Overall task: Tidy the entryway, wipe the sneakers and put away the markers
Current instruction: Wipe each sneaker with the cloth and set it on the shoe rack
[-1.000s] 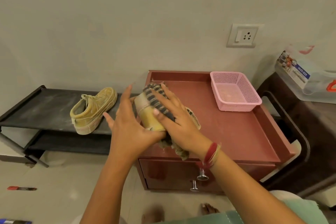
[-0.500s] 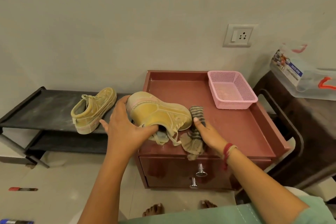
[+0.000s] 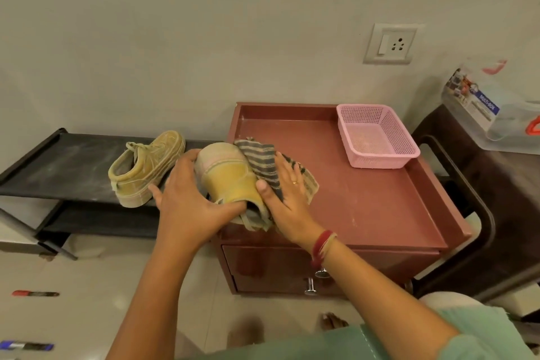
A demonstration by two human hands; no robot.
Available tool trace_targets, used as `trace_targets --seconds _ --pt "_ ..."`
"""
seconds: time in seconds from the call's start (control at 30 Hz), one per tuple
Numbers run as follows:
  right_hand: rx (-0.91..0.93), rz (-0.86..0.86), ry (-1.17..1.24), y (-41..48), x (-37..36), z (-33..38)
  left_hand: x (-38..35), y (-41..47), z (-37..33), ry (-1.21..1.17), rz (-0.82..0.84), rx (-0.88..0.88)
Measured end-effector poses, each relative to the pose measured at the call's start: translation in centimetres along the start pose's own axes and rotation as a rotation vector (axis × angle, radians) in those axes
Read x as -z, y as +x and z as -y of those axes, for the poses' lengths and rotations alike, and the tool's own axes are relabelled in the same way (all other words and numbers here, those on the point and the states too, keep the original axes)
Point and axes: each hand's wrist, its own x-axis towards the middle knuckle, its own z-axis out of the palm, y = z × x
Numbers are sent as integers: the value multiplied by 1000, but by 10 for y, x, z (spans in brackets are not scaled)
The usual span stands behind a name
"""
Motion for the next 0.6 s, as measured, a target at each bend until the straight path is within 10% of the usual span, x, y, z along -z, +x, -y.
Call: trace_targets --seconds 0.3,0.47,0.6 --pt "-470 -22 175 -8 22 -78 -6 1 -3 -98 -50 129" --pt "-650 -583 412 6 43 -50 -6 3 0 -115 -56 190" --pt "-331 -42 286 5 17 -3 -7 2 3 -115 -45 175"
